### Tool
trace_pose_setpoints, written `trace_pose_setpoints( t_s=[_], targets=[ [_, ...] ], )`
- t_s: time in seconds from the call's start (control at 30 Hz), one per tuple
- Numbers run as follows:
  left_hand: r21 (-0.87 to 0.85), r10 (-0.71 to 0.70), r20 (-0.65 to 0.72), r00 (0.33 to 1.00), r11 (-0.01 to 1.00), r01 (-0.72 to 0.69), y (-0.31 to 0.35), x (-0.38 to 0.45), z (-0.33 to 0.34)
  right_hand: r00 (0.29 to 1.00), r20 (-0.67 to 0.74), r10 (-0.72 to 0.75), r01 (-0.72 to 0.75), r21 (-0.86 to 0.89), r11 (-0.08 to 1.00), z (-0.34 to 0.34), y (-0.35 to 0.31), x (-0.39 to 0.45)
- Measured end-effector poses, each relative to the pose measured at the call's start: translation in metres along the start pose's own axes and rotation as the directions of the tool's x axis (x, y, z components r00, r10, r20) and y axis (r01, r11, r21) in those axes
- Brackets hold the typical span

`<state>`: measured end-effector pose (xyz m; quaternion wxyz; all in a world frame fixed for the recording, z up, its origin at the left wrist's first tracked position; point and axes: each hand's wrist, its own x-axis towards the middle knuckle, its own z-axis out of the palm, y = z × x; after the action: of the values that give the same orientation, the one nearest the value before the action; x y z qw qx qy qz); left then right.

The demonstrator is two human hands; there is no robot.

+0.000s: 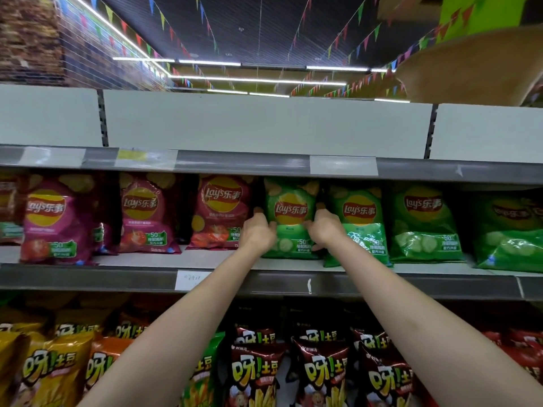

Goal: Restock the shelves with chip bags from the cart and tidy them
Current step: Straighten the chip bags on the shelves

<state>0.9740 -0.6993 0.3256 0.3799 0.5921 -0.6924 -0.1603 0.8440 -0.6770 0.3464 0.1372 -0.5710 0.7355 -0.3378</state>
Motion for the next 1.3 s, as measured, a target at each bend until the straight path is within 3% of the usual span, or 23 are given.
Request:
trace_pose_setpoints(
  t_s=[0.13,0.3,0.43,0.57,0.67,0.83,0.93,1.03,1.17,1.3],
  targets=[
    [0.055,-0.014,0.046,0.999,0.998,0.011,-0.004,-0.001,0.004,0.999,0.021,0.028,-0.028,-0.038,0.999,0.009,0.000,-0.001],
    [-0.007,-0.016,0.087,0.996,1.000,0.016,-0.005,-0.001,0.001,0.999,0.020,0.036,-0.036,-0.023,0.999,0.009,0.000,-0.001],
    [0.018,0.045,-0.034,0.998,0.999,-0.045,-0.002,-0.009,0.000,0.999,-0.032,0.021,-0.022,-0.016,1.000,0.007,0.003,-0.005],
    [-0.017,0.199,-0.141,0.970,0.979,-0.203,0.018,-0.022,0.001,0.975,-0.196,-0.109,0.103,-0.042,0.994,-0.004,0.011,-0.014],
    [-0.124,0.245,-0.097,0.965,0.959,-0.256,0.041,-0.027,0.010,0.940,-0.271,-0.205,0.190,-0.083,0.978,-0.021,0.020,-0.021],
    [-0.156,0.286,0.042,0.957,0.948,-0.276,0.068,-0.032,0.038,0.926,-0.337,-0.171,0.133,-0.135,0.982,-0.061,0.057,-0.021],
    [-0.017,0.235,0.176,0.956,0.972,-0.236,0.080,-0.032,0.054,0.959,-0.266,-0.097,0.067,-0.120,0.990,-0.080,0.083,-0.020],
    [0.038,0.126,0.276,0.953,0.989,-0.142,0.088,-0.031,0.068,0.997,-0.078,0.005,-0.008,-0.035,0.999,-0.087,0.103,-0.019],
    [-0.068,0.019,0.291,0.957,0.998,0.001,0.092,-0.031,0.079,0.998,0.027,0.056,-0.060,0.148,0.987,-0.082,0.119,-0.015],
    [-0.100,0.011,0.216,0.976,0.995,0.011,0.090,-0.034,0.086,1.000,-0.002,0.004,-0.004,0.256,0.967,-0.074,0.125,-0.003]
  ],
)
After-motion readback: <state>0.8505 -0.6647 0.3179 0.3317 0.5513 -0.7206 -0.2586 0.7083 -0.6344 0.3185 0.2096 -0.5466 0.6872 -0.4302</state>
